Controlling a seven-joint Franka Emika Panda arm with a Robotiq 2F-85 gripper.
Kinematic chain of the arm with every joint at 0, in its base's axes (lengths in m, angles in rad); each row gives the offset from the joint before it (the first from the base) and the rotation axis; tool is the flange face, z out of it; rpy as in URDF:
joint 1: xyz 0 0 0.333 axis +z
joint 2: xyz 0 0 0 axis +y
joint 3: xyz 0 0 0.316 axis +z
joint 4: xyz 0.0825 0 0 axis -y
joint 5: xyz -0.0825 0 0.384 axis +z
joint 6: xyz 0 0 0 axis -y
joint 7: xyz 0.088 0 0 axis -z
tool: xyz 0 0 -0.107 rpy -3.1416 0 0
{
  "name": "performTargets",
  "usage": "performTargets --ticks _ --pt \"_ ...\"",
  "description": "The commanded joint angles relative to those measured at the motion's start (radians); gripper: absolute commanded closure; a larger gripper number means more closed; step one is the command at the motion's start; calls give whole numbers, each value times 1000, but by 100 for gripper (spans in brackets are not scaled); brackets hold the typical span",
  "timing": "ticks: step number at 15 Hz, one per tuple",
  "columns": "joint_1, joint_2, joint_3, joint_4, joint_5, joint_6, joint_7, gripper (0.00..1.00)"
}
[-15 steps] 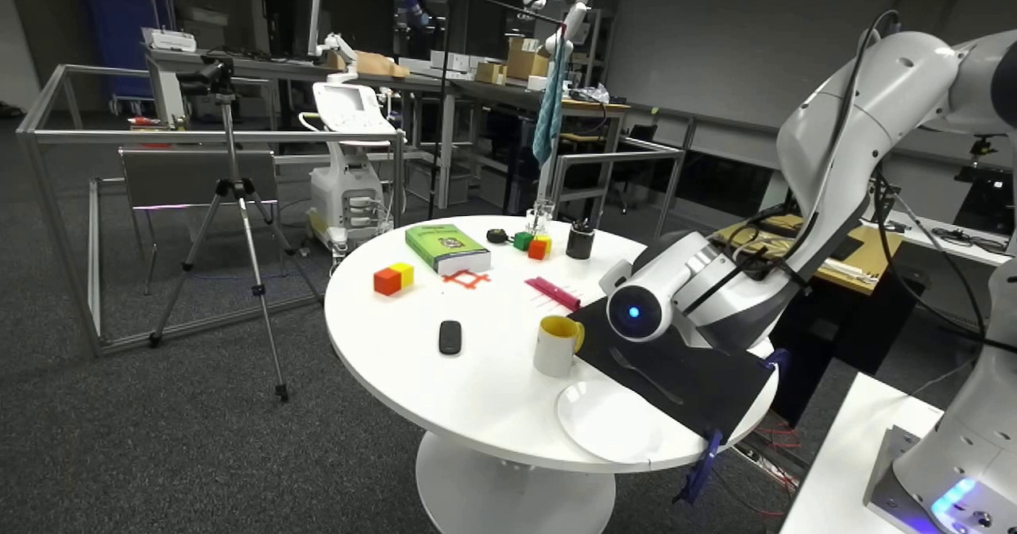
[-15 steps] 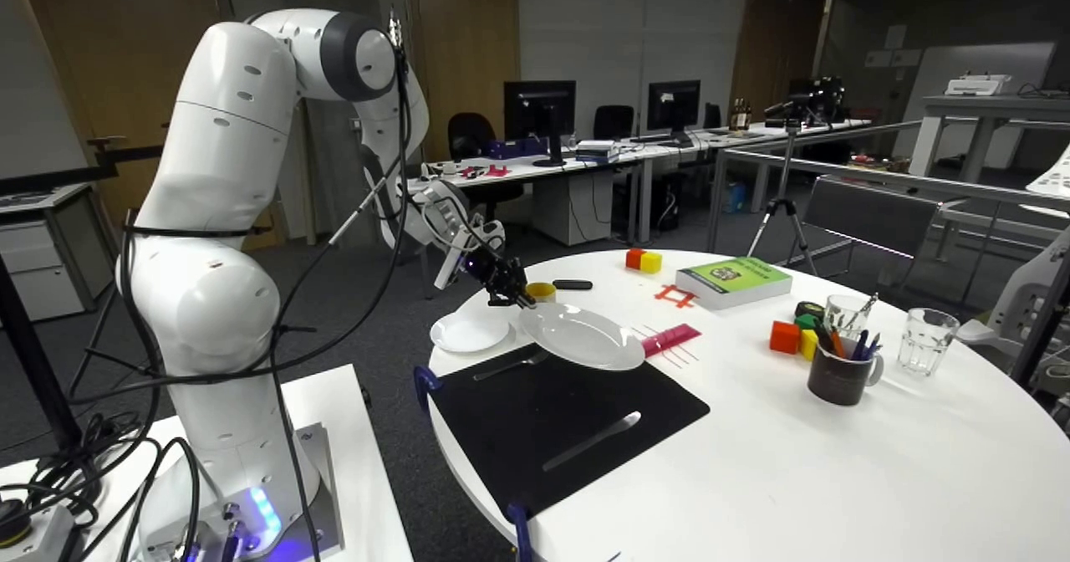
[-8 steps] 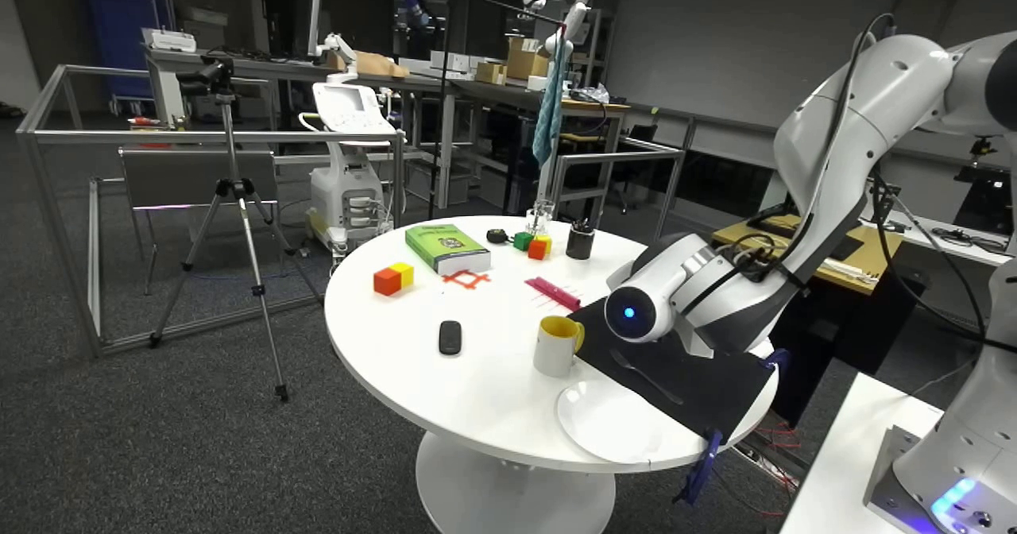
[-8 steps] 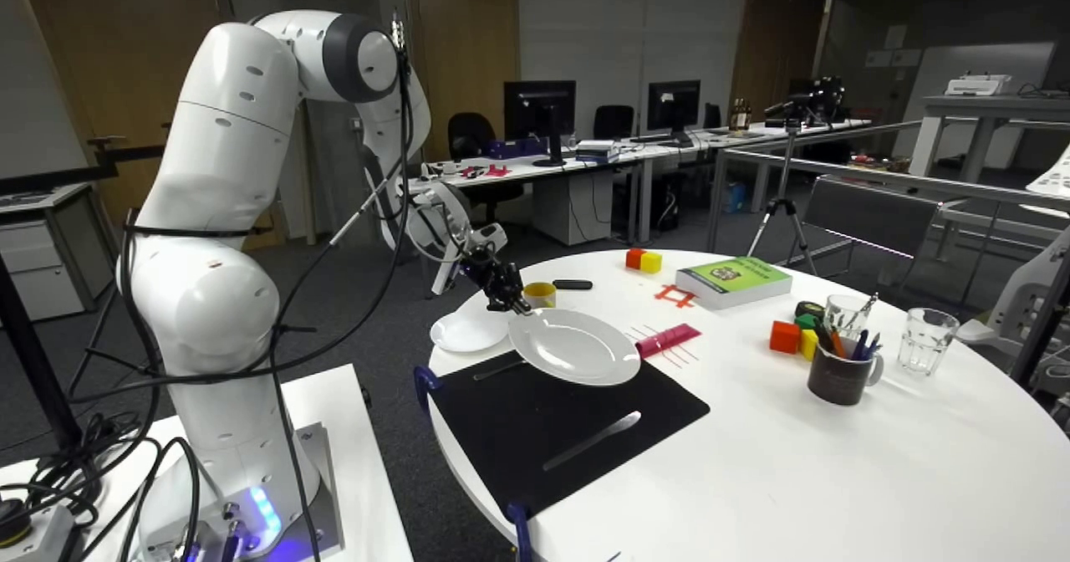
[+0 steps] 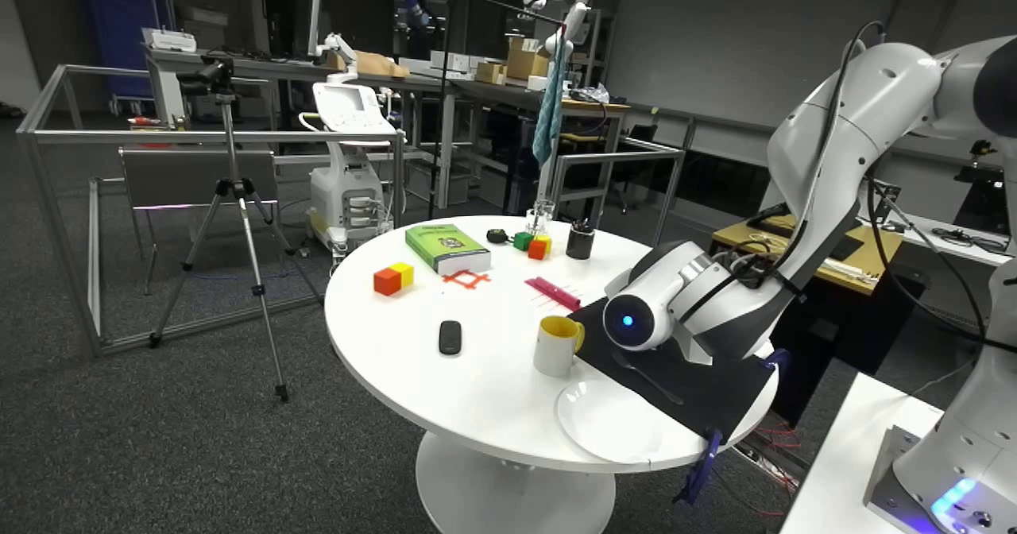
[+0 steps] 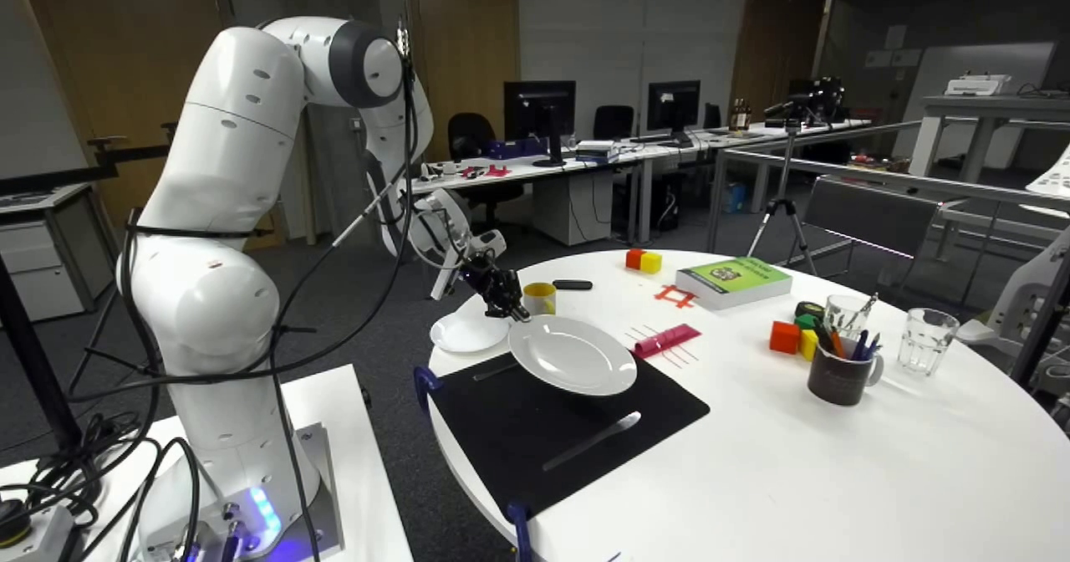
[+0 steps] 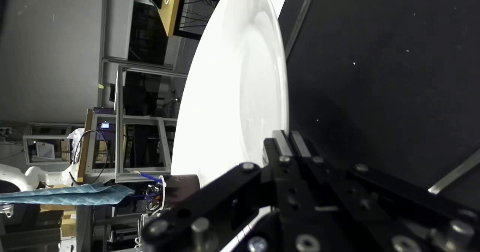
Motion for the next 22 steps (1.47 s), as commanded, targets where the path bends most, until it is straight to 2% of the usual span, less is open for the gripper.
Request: performTargets --ticks 1,13,22 --pt "-3 9 8 5 3 -4 8 99" --pt "50 107 15 20 27 -32 206 99" --pt "56 138 8 41 18 -46 203 99"
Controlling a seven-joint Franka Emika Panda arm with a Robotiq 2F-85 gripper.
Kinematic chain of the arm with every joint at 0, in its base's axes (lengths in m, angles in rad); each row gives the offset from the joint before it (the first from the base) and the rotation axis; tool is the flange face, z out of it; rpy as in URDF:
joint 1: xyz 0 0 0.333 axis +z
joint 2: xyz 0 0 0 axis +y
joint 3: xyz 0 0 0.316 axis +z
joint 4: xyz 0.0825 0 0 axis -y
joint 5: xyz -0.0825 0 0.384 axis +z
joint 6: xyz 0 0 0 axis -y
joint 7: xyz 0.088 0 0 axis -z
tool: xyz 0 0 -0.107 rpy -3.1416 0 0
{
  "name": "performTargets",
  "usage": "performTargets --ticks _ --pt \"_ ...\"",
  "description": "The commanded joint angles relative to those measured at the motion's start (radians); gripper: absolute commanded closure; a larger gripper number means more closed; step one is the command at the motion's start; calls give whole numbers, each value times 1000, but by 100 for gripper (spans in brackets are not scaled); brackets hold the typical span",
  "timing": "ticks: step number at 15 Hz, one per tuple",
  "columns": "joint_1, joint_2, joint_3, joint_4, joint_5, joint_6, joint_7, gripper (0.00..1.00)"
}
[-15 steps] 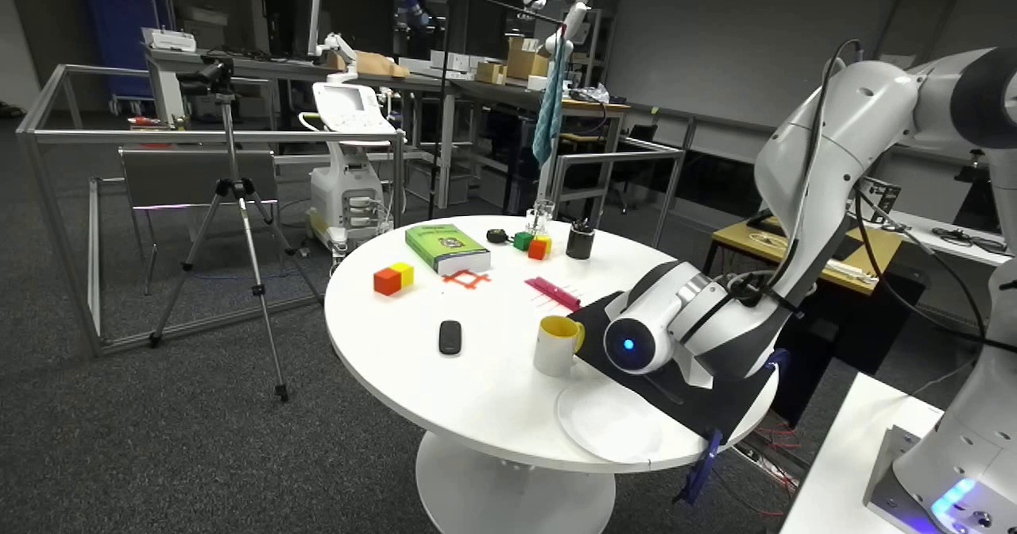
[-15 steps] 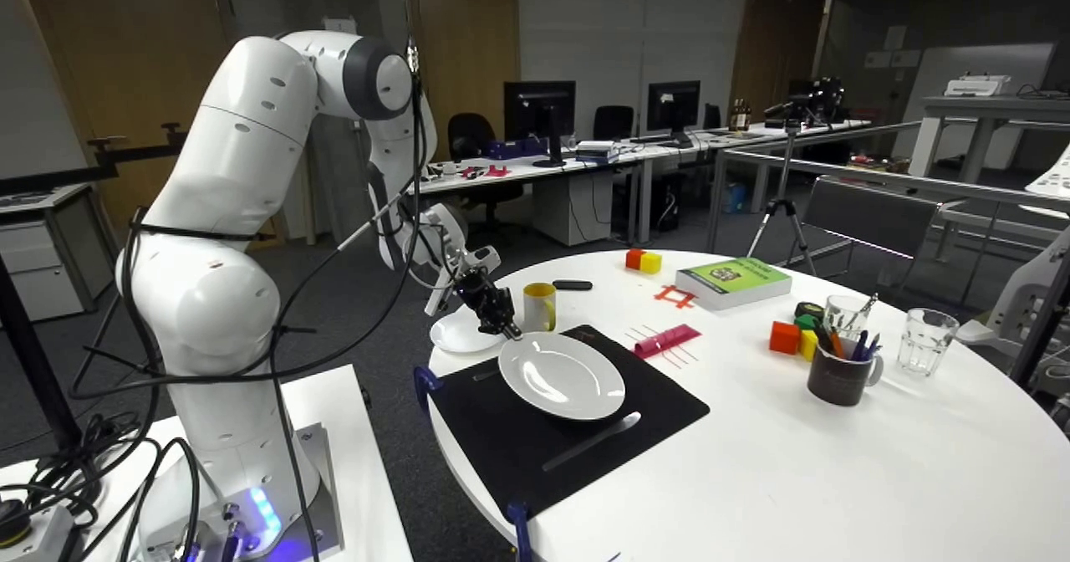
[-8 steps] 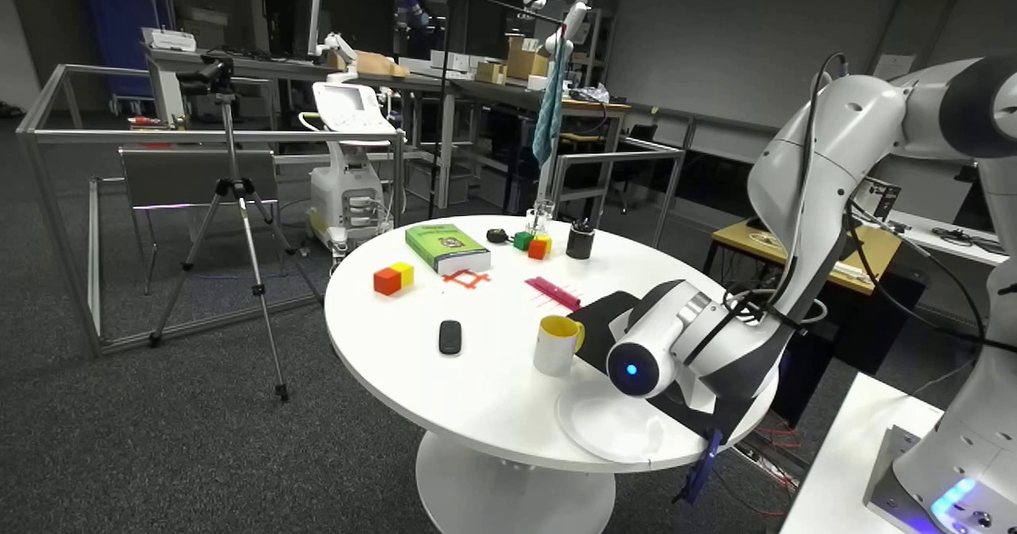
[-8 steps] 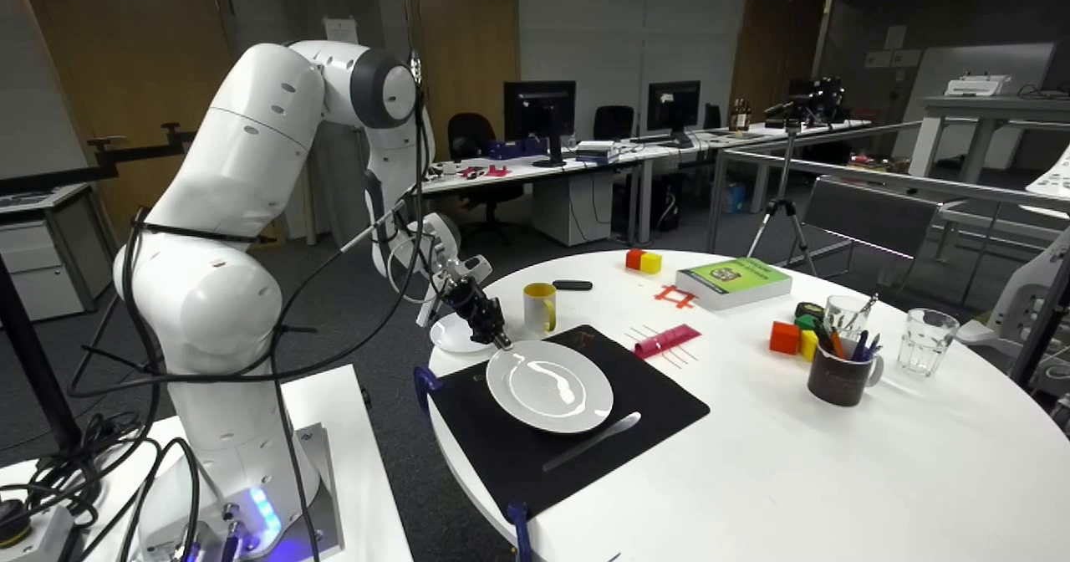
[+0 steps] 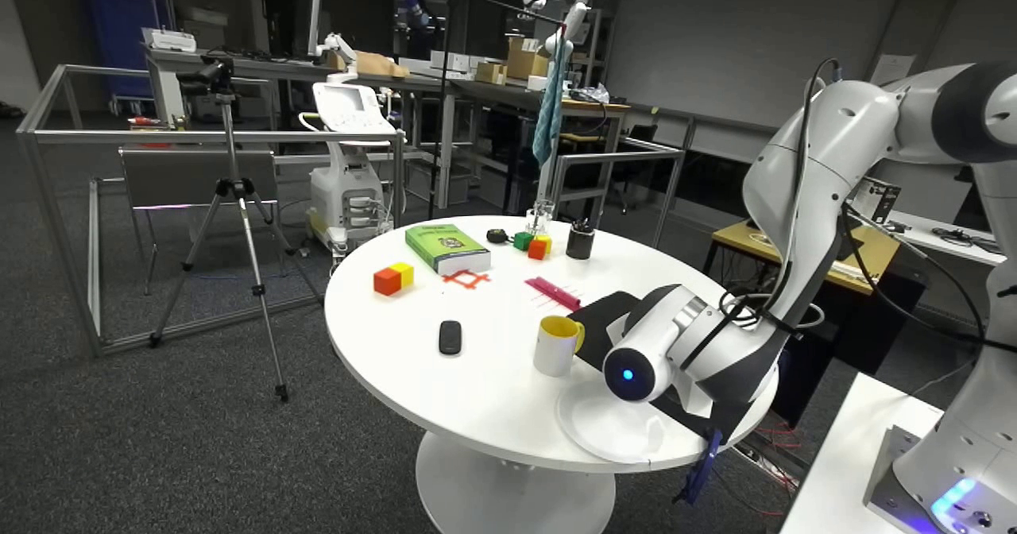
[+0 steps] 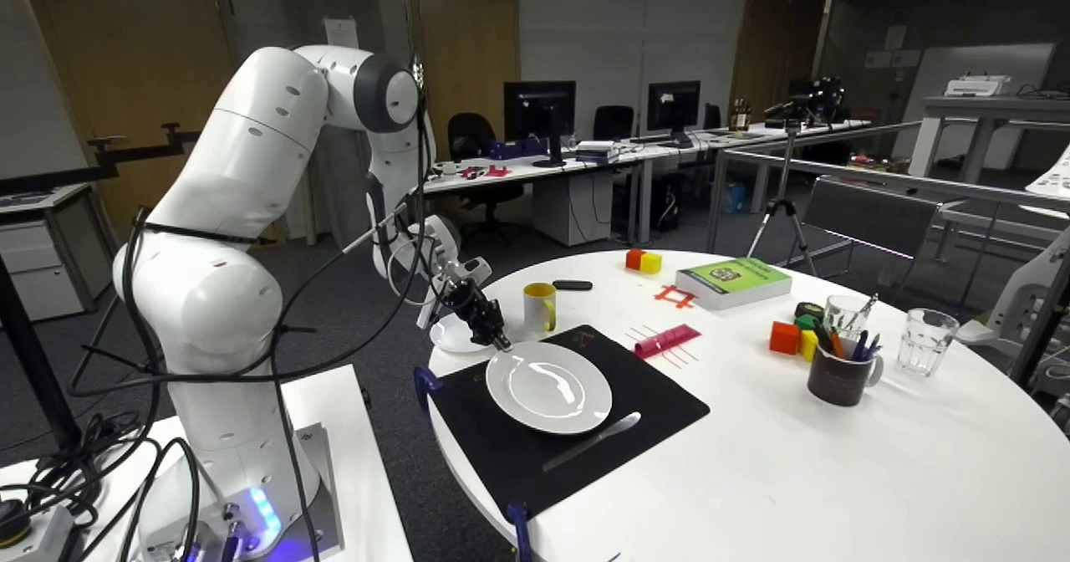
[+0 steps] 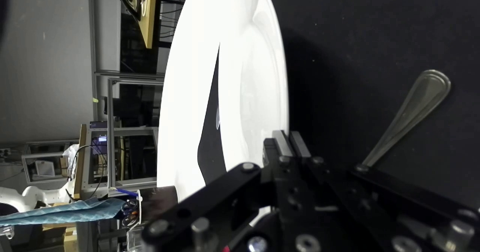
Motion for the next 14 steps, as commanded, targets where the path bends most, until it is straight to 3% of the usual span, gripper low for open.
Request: performTargets --ticks 1,14 --pt "18 2 -9 18 0 -74 1 99" --pt "19 38 -20 39 -16 -93 -10 99"
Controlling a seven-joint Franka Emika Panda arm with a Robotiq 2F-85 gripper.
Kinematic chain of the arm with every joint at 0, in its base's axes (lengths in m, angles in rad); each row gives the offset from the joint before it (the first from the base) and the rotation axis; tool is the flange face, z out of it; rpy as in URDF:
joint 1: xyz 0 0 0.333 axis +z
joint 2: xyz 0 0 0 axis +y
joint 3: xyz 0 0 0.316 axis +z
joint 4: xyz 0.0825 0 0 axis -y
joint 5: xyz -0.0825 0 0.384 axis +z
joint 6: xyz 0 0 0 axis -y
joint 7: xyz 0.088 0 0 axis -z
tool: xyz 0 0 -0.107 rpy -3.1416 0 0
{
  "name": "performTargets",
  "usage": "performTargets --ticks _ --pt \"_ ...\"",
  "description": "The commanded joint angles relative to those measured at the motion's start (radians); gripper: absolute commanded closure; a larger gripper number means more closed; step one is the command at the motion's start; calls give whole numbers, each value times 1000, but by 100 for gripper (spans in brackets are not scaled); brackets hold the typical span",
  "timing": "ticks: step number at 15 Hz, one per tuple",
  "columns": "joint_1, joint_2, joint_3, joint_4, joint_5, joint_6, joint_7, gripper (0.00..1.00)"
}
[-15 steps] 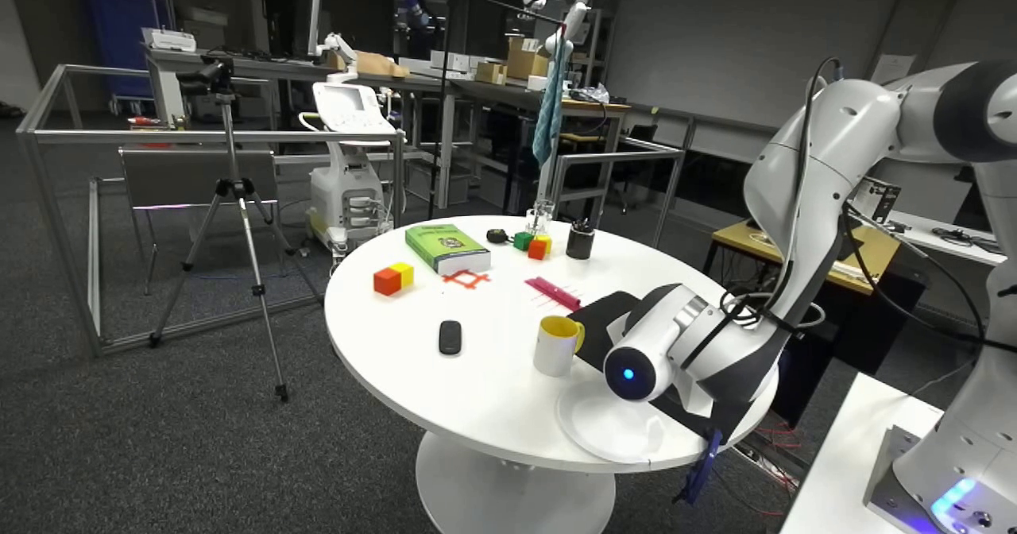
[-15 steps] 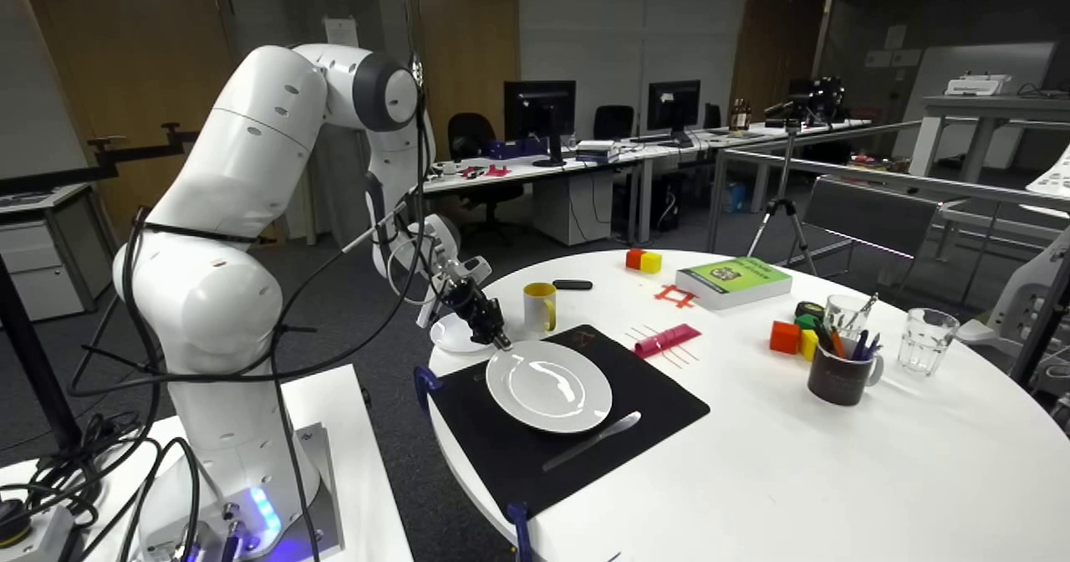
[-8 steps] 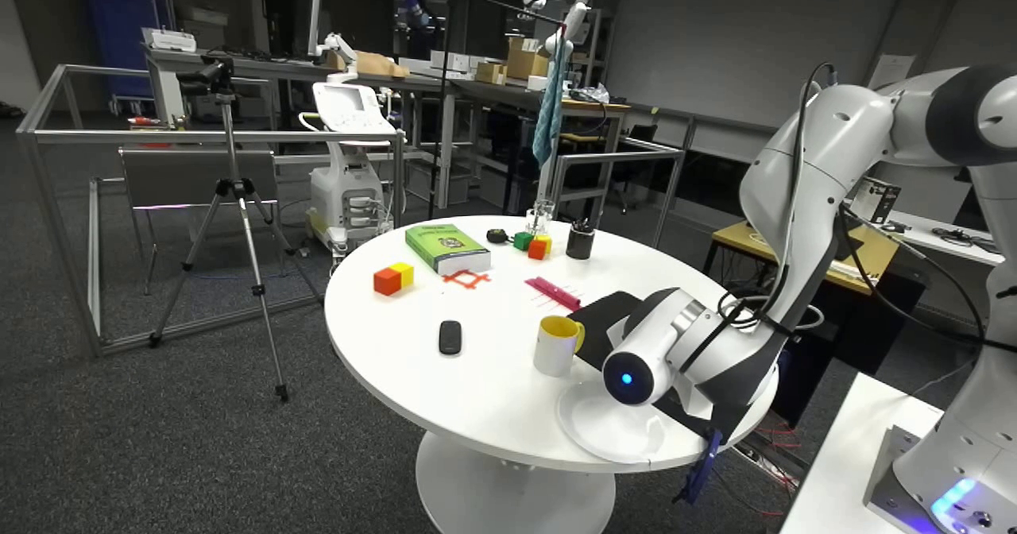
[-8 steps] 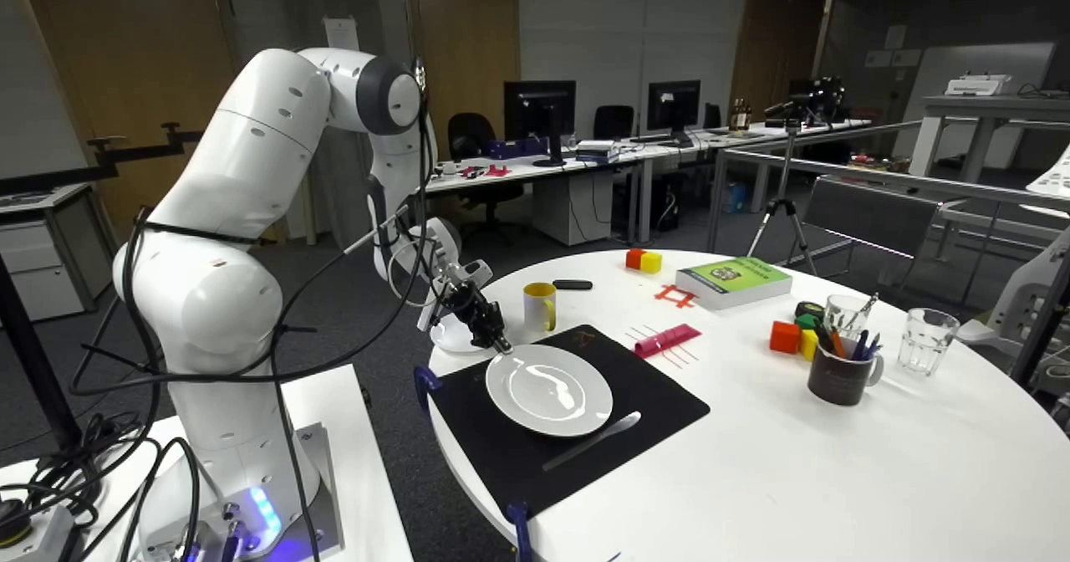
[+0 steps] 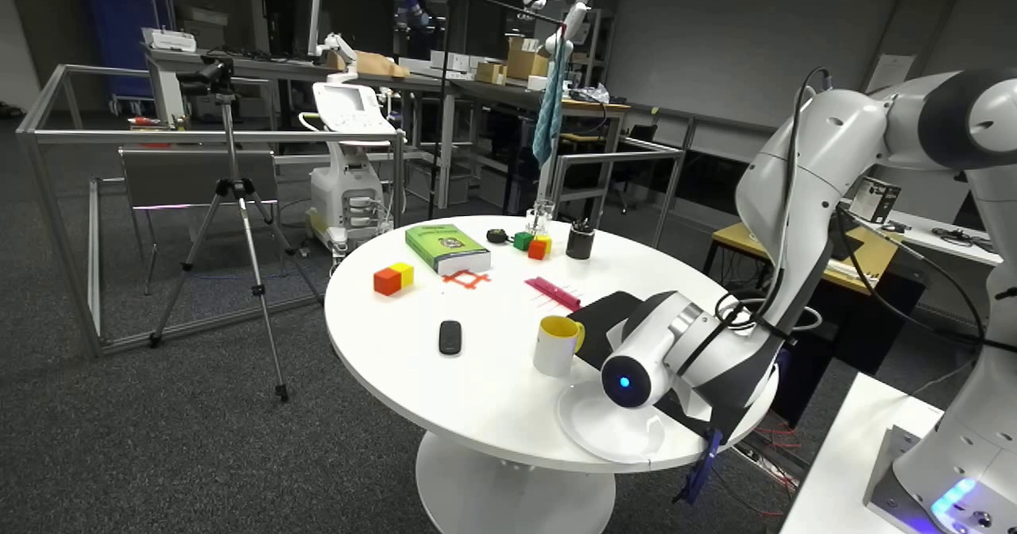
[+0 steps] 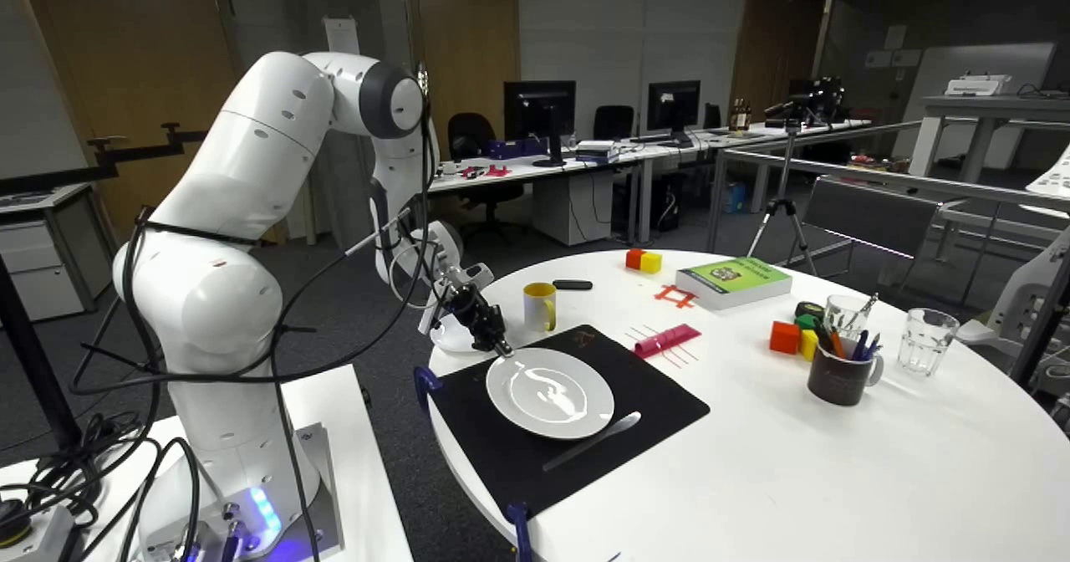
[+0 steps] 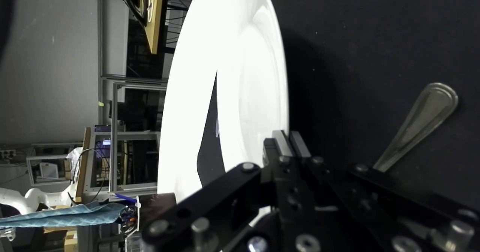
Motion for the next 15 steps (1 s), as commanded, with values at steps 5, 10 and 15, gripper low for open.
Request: performTargets --ticks 5,10,15 --pt "22 17 -14 39 -22 -75 -13 99" --pt "23 39 -13 58 -24 -93 -23 85" --pt "20 47 -8 71 -21 -116 -30 39"
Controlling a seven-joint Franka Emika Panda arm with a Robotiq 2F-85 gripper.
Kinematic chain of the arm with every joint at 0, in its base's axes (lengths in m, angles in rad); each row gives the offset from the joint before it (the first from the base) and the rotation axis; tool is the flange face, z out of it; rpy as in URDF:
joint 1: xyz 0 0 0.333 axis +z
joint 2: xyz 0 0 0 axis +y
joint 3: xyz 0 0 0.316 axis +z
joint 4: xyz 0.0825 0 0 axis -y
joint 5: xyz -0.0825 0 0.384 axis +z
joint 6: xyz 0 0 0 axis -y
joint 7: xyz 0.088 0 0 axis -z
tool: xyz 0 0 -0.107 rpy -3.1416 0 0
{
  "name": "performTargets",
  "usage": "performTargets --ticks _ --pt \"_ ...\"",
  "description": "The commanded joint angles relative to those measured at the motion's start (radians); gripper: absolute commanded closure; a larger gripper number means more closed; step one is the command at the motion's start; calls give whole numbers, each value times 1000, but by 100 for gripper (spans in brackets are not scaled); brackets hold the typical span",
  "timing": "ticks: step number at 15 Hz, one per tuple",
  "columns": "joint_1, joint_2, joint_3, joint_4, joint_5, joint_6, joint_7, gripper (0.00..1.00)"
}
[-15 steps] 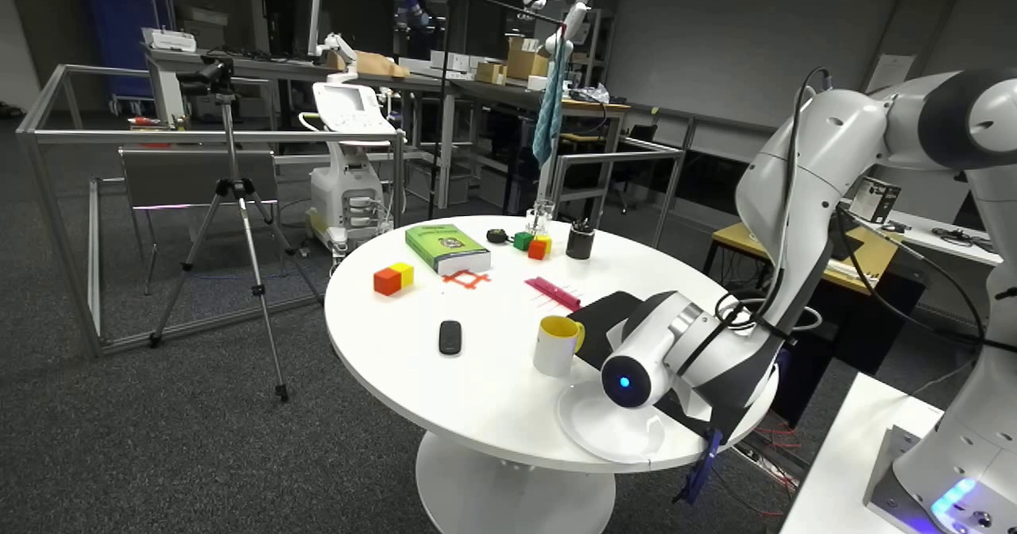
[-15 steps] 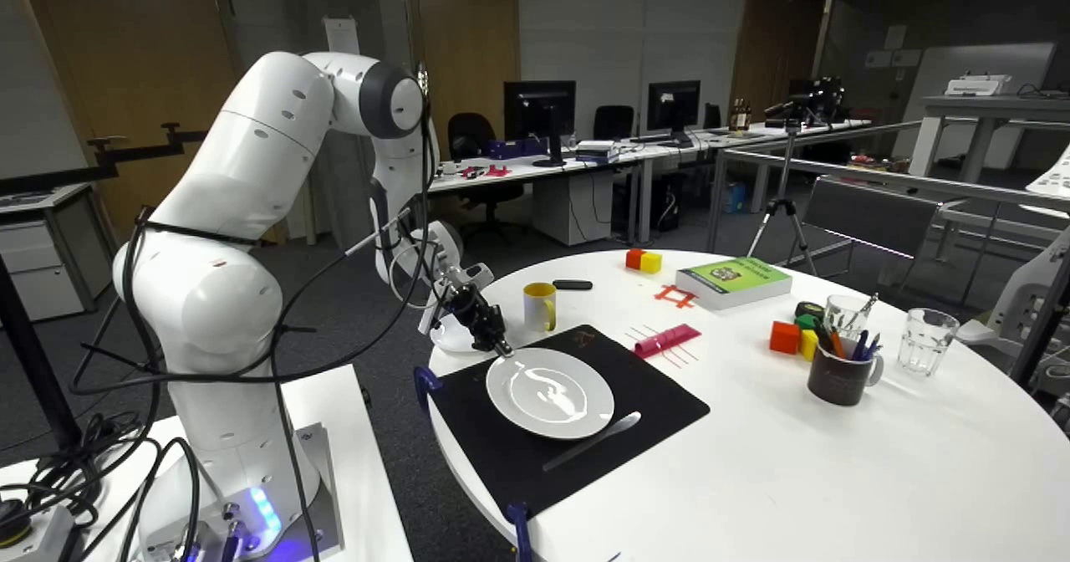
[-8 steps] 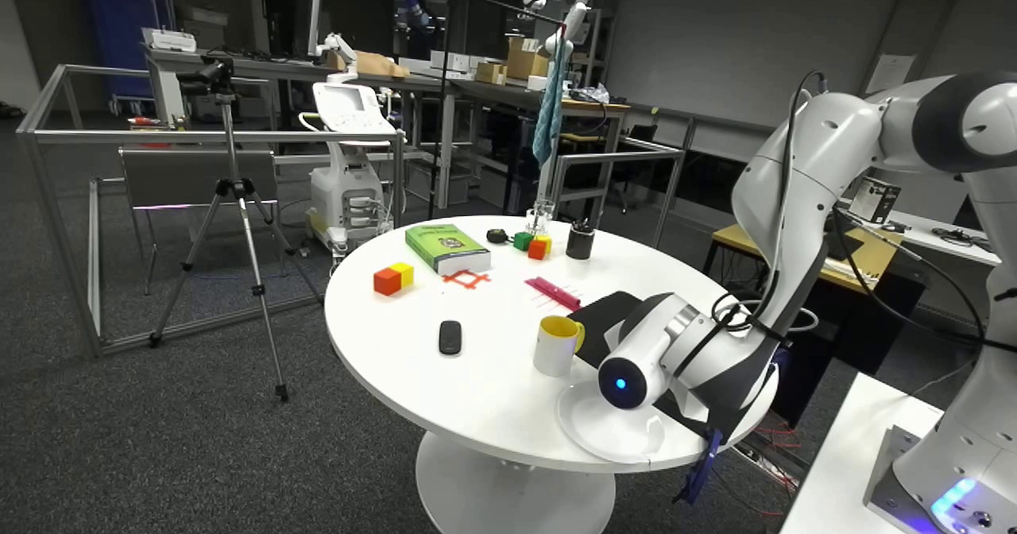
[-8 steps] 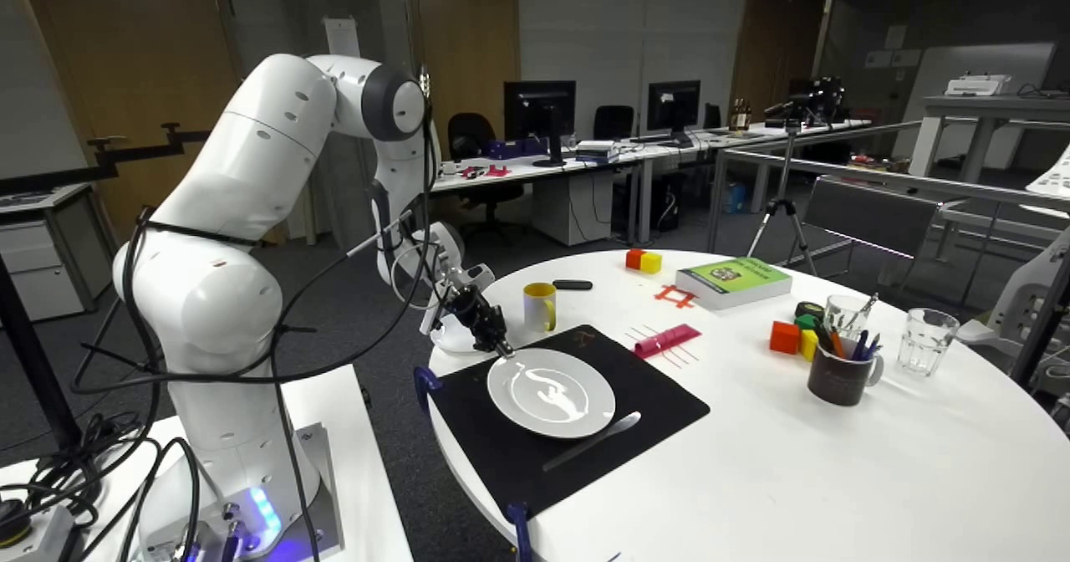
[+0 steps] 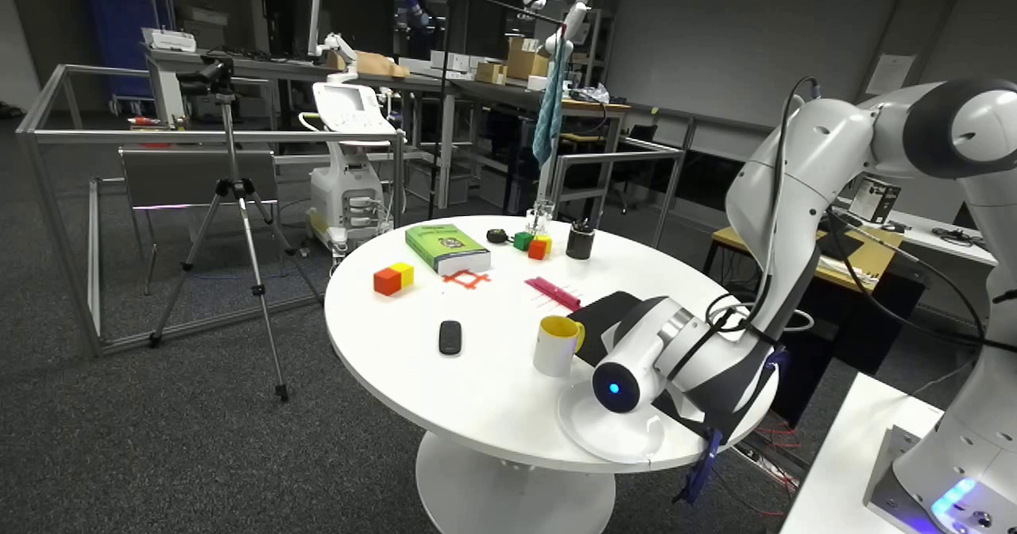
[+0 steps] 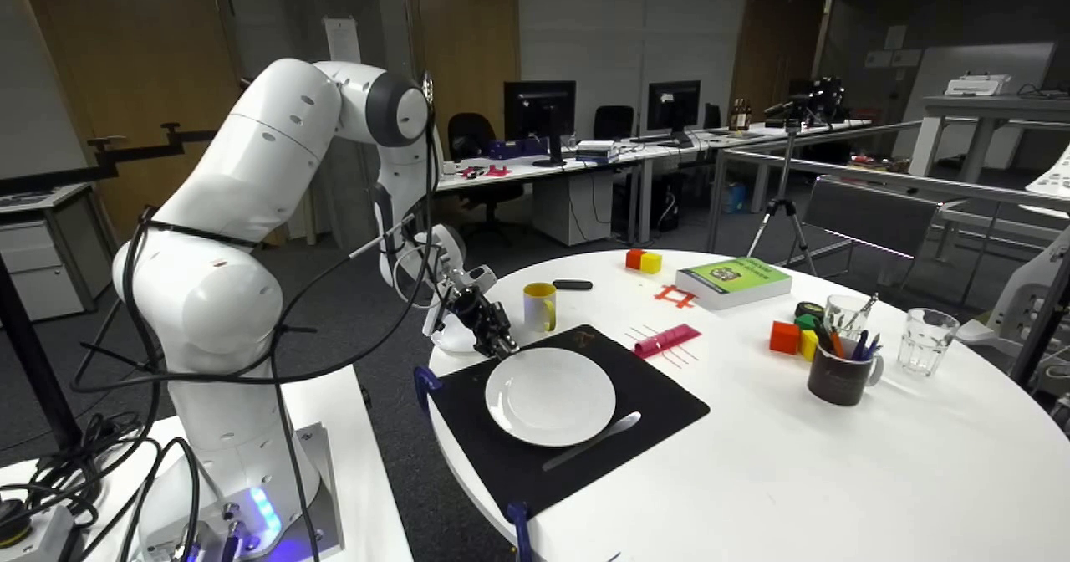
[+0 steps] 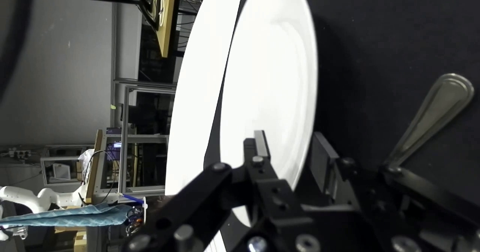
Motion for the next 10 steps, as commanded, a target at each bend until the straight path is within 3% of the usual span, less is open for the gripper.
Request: performTargets --ticks 1,5,10 --pt "16 0 -5 22 -12 -65 -28 32" --pt "11 -12 3 17 -4 -66 -41 2" --pt "5 -42 20 2 5 -49 -68 0"
